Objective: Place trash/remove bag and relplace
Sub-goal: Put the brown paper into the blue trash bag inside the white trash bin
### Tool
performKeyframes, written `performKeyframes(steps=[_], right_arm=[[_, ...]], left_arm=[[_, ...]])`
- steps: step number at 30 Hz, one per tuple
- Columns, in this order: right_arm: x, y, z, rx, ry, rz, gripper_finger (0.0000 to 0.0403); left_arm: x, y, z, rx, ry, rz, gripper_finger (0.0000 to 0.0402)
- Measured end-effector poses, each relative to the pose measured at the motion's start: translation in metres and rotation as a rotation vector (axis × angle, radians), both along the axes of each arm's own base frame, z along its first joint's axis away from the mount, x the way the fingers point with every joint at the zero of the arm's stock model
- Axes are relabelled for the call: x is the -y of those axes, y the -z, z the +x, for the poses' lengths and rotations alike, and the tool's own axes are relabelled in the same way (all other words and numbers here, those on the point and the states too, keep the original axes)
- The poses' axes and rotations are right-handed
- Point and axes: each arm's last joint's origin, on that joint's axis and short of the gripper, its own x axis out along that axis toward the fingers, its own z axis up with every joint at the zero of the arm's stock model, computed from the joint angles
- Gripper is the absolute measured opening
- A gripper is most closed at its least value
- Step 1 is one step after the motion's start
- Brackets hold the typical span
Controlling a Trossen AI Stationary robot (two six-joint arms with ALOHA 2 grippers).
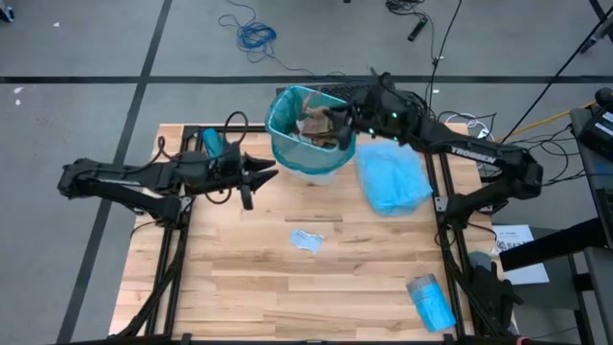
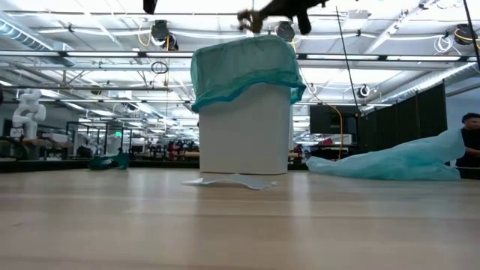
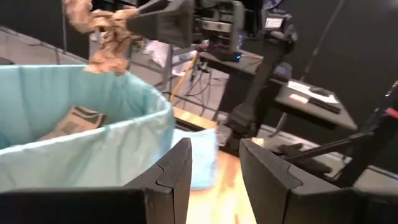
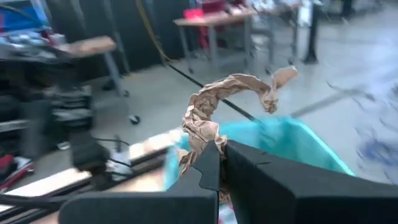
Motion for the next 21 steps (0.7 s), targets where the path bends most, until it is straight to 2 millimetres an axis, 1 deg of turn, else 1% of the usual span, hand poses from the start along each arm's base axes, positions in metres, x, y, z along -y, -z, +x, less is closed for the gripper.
performKeyframes(steps=[4, 10, 15, 21], right_arm=[[0.021, 0.019, 0.008, -0.046, 0.027, 0.062, 0.0000], [0.029, 0.040, 0.024, -0.105, 0.004, 0.085, 0.0004], [0.031, 0.040, 0.026, -0.088, 0.007, 0.073, 0.0027], [0.032, 0.034, 0.028, -0.035, 0.005, 0.026, 0.0065]], left_arm=[[-0.006, 0.005, 0.004, -0.042, 0.015, 0.017, 0.0132], [-0.010, 0.006, 0.004, -0.048, 0.021, 0.014, 0.0132], [-0.012, 0.006, 0.004, -0.050, 0.013, 0.012, 0.0132], [-0.015, 0.008, 0.004, -0.074, 0.003, 0.029, 0.0132]])
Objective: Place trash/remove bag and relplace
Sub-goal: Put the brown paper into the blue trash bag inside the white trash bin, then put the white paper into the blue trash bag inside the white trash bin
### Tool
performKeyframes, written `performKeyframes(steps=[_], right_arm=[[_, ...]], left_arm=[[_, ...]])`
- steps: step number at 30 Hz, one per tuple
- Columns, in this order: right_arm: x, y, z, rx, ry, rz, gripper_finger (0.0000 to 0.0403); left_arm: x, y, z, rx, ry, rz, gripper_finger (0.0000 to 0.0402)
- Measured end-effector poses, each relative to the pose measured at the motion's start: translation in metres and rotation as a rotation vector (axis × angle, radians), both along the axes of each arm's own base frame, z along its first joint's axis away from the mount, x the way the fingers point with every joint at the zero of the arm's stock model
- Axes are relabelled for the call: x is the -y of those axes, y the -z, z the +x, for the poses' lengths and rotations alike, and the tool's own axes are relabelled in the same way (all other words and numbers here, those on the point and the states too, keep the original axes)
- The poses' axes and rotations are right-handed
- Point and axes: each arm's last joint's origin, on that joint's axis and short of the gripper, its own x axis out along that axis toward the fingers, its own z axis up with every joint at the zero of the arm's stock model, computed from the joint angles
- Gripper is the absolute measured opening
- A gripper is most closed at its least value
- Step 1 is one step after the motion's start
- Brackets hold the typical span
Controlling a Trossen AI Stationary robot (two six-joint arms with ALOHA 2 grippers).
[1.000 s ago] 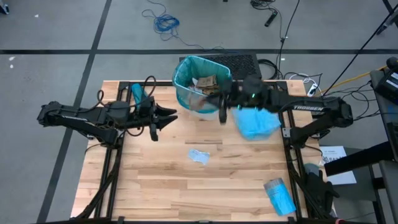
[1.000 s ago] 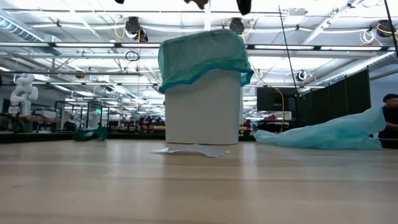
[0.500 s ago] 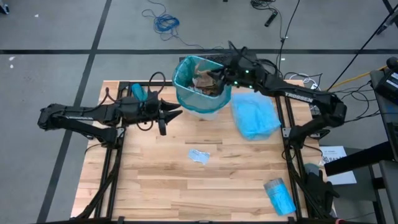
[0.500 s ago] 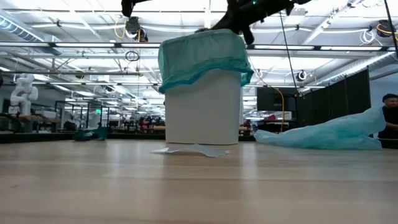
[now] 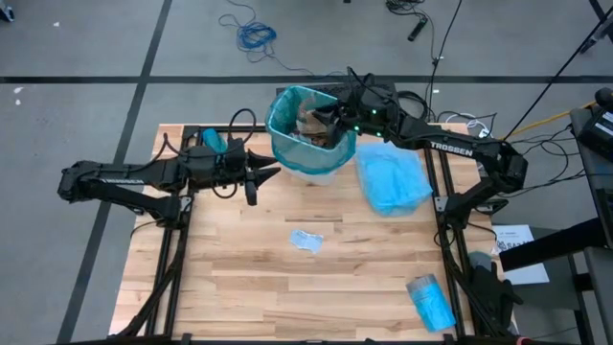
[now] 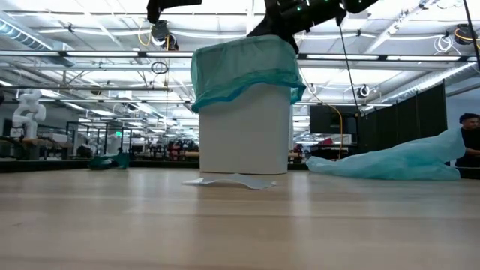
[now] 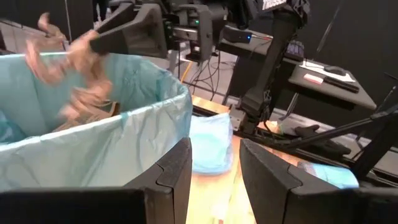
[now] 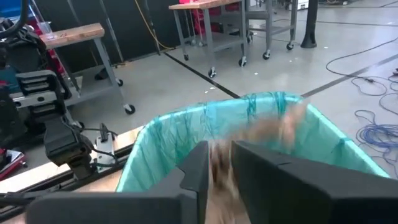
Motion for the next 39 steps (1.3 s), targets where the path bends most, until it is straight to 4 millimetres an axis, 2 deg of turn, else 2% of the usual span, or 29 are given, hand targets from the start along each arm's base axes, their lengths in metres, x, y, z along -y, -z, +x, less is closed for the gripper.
performKeyframes(steps=[8, 12, 17, 24, 31, 39], right_arm=[[0.000, -0.001, 0.000, 0.006, 0.000, -0.003, 0.0097], [-0.005, -0.007, -0.003, 0.031, -0.009, 0.010, 0.0102], [-0.025, -0.028, -0.013, 0.093, -0.075, -0.028, 0.0102], [-0.063, -0.053, -0.032, 0.139, -0.165, -0.044, 0.0102], [-0.087, -0.054, -0.042, 0.061, -0.209, -0.006, 0.0102], [-0.102, -0.050, -0.040, 0.018, -0.258, 0.010, 0.0102]], left_arm=[[0.000, 0.000, 0.000, -0.001, 0.001, 0.000, 0.0132], [0.002, 0.003, 0.001, -0.032, 0.063, -0.011, 0.0132], [0.004, 0.023, 0.007, -0.192, 0.141, -0.064, 0.0132], [0.005, 0.038, 0.019, -0.276, 0.179, -0.089, 0.0132], [0.007, 0.065, 0.037, -0.423, 0.269, -0.144, 0.0132], [0.010, 0.101, 0.060, -0.570, 0.373, -0.217, 0.0132]])
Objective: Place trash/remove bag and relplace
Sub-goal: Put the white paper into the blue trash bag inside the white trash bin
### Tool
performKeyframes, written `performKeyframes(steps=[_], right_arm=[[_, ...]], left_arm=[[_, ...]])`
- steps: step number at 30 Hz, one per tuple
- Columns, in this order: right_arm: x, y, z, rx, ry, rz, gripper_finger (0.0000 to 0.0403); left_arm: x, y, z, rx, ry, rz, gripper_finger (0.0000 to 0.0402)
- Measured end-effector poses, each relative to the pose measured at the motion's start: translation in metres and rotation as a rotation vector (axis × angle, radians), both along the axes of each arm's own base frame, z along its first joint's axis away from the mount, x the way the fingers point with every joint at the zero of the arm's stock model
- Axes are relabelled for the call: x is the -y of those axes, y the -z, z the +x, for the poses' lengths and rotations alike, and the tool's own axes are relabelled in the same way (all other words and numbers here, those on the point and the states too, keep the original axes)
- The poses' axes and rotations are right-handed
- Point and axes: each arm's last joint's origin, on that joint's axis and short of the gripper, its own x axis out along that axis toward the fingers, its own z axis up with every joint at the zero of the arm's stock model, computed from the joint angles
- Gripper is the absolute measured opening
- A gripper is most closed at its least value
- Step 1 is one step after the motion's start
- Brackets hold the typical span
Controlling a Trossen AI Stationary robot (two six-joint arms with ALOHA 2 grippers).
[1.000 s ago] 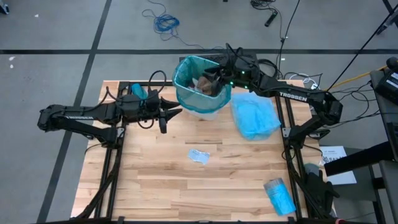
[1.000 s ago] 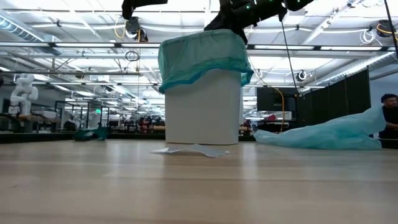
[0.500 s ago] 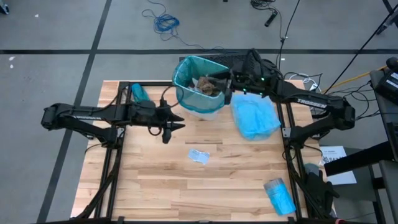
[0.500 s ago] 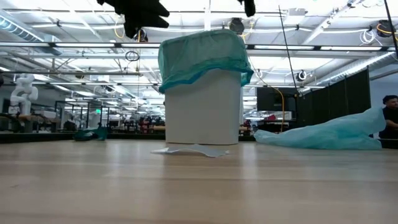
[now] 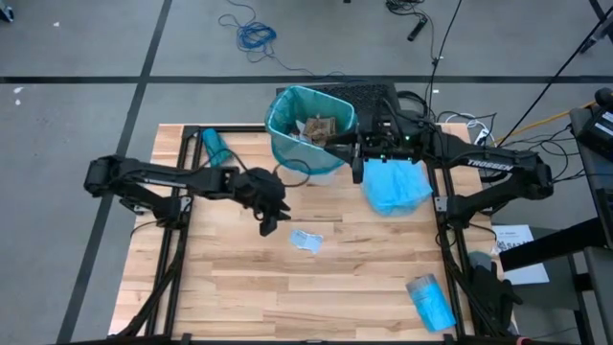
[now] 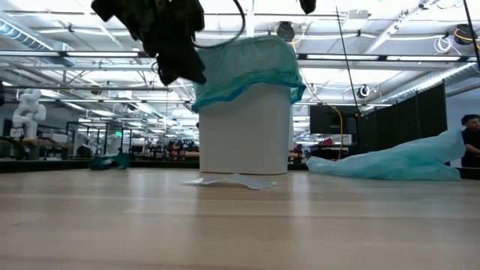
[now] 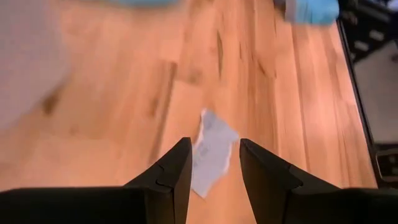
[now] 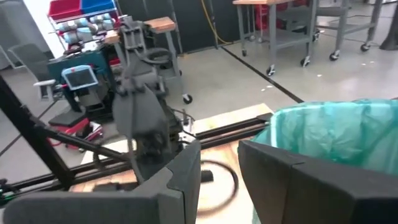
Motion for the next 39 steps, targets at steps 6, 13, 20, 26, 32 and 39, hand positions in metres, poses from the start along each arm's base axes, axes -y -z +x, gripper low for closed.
performKeyframes(steps=[6, 13, 20, 26, 32, 39], right_arm=[[-0.004, 0.000, 0.001, 0.001, -0.014, 0.002, 0.0102], [-0.007, -0.001, 0.001, 0.006, -0.027, 0.021, 0.0102], [-0.014, -0.010, -0.009, 0.047, -0.023, -0.001, 0.0102], [-0.014, -0.017, -0.017, 0.071, 0.007, -0.016, 0.0102], [-0.014, -0.015, -0.017, 0.055, 0.008, -0.014, 0.0102], [-0.014, -0.014, -0.017, 0.048, 0.008, -0.012, 0.0102]], left_arm=[[0.001, 0.024, 0.013, -0.080, 0.057, -0.018, 0.0132], [0.011, 0.040, 0.026, -0.078, 0.112, 0.030, 0.0132], [0.020, 0.054, 0.031, -0.117, 0.158, 0.047, 0.0155], [0.025, 0.057, 0.036, -0.073, 0.212, 0.090, 0.0211], [0.025, 0.059, 0.040, -0.054, 0.224, 0.116, 0.0267], [0.027, 0.081, 0.045, -0.118, 0.248, 0.127, 0.0286]])
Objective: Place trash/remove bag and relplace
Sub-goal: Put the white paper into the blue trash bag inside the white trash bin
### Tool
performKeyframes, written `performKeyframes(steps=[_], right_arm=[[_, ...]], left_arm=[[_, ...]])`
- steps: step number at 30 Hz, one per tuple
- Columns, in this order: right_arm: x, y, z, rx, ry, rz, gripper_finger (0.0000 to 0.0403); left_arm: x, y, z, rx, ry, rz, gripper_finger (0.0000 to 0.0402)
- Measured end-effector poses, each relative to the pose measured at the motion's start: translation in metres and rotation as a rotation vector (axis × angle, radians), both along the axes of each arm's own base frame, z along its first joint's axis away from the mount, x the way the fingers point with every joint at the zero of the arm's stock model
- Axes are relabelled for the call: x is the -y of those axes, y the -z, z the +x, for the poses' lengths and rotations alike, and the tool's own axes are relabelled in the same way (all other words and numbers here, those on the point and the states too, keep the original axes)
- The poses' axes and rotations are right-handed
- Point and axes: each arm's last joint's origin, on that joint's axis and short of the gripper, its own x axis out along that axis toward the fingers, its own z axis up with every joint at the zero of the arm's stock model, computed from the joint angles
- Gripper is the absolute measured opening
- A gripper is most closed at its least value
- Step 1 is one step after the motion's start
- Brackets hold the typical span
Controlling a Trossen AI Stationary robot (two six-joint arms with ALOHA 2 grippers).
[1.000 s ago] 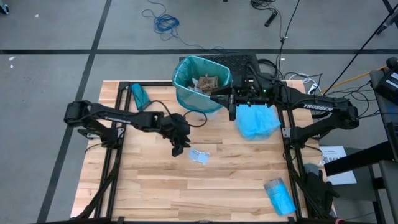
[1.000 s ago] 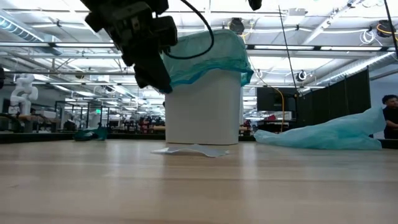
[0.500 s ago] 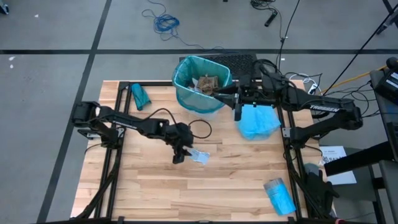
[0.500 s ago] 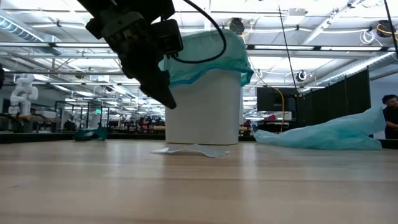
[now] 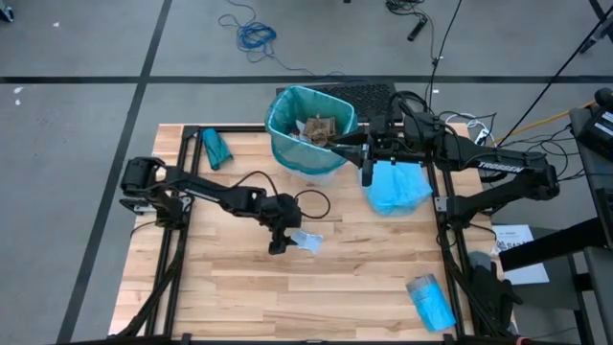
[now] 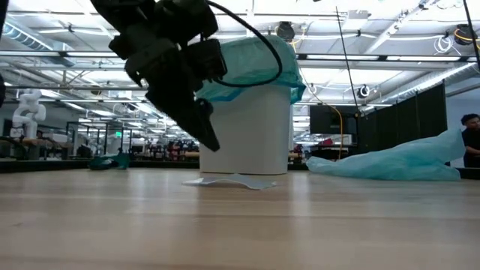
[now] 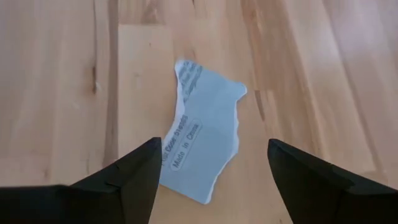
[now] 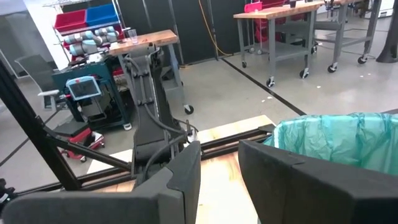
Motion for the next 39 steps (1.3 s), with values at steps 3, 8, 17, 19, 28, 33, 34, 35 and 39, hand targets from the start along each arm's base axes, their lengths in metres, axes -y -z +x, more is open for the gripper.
performKeyframes(steps=[3, 8, 17, 19, 28, 33, 34, 35, 39], right_arm=[[0.000, 0.000, 0.000, 0.000, 0.000, 0.001, 0.0102], [0.000, 0.000, 0.000, 0.001, 0.000, 0.002, 0.0102], [0.000, 0.000, 0.000, -0.001, -0.001, 0.000, 0.0102], [0.000, 0.000, 0.000, -0.001, -0.002, 0.000, 0.0102], [0.000, 0.001, 0.000, -0.008, -0.005, 0.001, 0.0102], [0.000, 0.001, 0.000, -0.010, -0.008, 0.004, 0.0102], [0.000, 0.001, 0.000, -0.010, -0.009, 0.005, 0.0102], [0.000, 0.001, 0.000, -0.010, -0.009, 0.005, 0.0102], [0.000, 0.002, 0.000, -0.018, -0.009, 0.006, 0.0102]], left_arm=[[0.000, 0.005, 0.001, -0.013, 0.004, 0.003, 0.0286], [0.000, 0.006, 0.003, 0.007, 0.015, 0.029, 0.0286], [-0.001, 0.011, 0.006, 0.022, 0.041, 0.076, 0.0286], [-0.001, 0.014, 0.008, 0.022, 0.042, 0.076, 0.0286], [-0.001, 0.024, 0.010, 0.003, 0.043, 0.073, 0.0286], [0.000, 0.033, 0.012, -0.021, 0.047, 0.070, 0.0286], [0.000, 0.035, 0.012, -0.027, 0.048, 0.068, 0.0286], [0.000, 0.038, 0.013, -0.033, 0.050, 0.065, 0.0286], [0.001, 0.049, 0.016, -0.056, 0.060, 0.045, 0.0286]])
